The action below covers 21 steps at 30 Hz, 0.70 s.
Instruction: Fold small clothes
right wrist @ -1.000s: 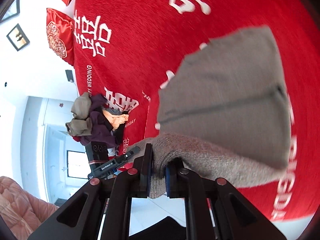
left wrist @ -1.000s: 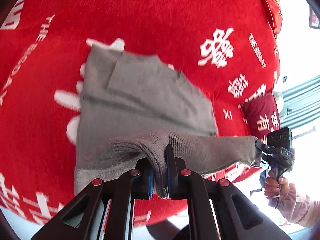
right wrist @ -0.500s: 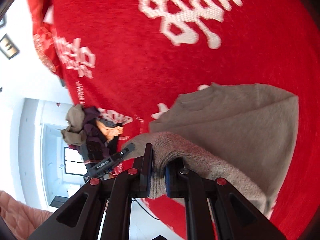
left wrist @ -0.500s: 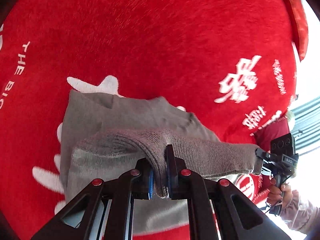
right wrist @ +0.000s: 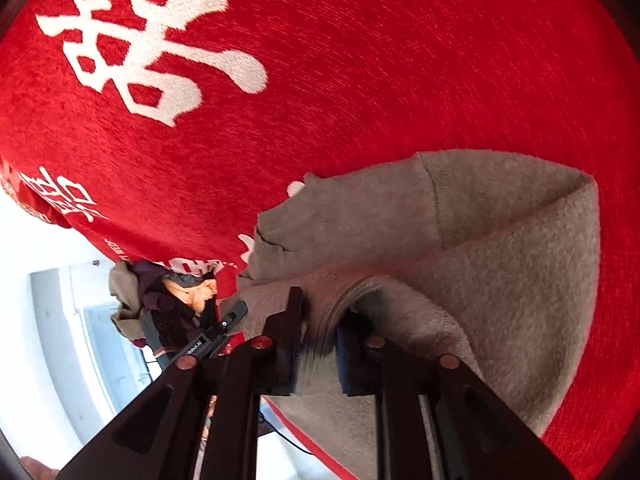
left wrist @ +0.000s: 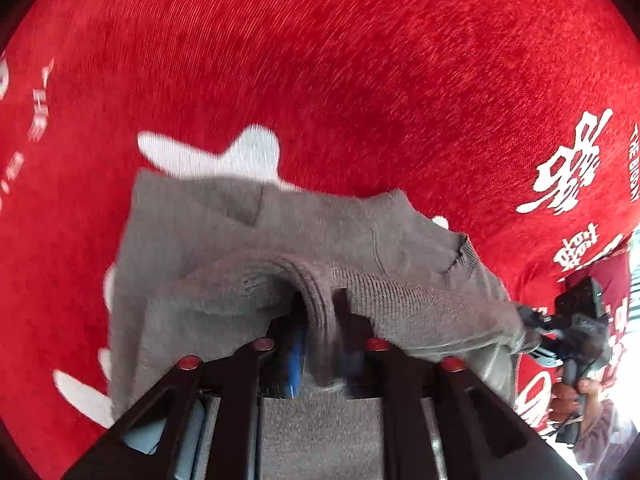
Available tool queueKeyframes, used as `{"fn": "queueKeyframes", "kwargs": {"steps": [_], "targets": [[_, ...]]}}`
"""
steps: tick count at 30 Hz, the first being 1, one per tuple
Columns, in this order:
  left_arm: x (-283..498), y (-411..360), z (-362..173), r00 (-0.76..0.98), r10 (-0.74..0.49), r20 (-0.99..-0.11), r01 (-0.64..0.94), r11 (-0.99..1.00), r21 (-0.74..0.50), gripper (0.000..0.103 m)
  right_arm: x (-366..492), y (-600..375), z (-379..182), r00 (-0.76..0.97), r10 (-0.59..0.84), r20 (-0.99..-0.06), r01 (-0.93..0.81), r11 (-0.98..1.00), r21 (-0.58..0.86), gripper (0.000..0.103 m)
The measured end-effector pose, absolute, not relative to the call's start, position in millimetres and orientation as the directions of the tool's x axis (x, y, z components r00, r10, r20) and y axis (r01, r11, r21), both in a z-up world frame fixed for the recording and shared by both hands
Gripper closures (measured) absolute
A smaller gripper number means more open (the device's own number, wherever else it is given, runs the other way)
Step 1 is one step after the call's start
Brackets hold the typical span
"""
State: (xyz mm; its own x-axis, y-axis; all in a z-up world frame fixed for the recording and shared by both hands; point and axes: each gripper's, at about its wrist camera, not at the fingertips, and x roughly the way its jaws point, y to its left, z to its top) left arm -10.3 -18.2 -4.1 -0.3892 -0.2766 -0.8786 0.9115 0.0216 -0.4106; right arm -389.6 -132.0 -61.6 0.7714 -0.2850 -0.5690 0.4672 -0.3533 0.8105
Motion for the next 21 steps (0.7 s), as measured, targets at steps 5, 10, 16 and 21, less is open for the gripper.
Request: {"fn": "queueKeyframes", "kwargs": {"steps": [5,10,16,21], "targets": [[-14,-31,12,-0.302,-0.325,-0.896,0.943,0.037,-0.332,0.039,-409,-139,-49,0.754,-0.415,-0.509,0.377,-0.362,0.853,0.041],[-24,-30,20,-0.241,-0.329,-0.913,0.965,0.024,-0.263,0.039,-409,-147,-25,0.699,-0.390,-0.599,0.507,-0.320,0.800,0.041],[-59,-30,-2,-0.188,-0.272,-0.944,0.982,-0.060,-0.178,0.039,-357,-160,0,0.638,-0.240,-0.732,0.740,-0.076,0.669,0.047],[-62,-34,-24,-0.147,-0.271,-0.951,0.988,-0.001,-0.152,0.039,-337,-167,-35,0.582,-0.126,-0.804,0.799,-0.098,0.593,0.048]]}}
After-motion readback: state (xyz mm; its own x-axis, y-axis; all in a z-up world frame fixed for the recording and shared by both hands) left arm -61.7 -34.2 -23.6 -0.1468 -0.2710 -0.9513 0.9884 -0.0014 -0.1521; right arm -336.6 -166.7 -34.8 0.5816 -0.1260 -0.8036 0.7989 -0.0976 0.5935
